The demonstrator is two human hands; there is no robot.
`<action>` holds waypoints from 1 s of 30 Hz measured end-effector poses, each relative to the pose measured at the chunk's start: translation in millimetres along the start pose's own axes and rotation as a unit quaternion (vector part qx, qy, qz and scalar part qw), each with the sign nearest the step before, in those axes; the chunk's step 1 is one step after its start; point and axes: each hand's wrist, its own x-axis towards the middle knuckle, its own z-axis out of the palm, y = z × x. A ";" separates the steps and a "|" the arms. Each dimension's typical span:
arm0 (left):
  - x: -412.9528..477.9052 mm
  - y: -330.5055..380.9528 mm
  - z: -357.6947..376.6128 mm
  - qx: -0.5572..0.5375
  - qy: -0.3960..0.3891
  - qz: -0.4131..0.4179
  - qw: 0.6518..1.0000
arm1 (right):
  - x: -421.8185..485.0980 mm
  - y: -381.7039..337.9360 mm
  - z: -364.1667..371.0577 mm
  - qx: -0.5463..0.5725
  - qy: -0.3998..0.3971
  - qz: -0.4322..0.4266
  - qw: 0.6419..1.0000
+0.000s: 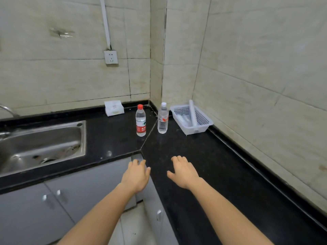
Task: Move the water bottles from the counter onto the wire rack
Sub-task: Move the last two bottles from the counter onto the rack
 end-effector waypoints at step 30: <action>420.5 -79.7 -88.4 0.134 0.113 0.176 0.968 | 428.9 7.6 -57.8 -0.020 0.076 0.142 0.987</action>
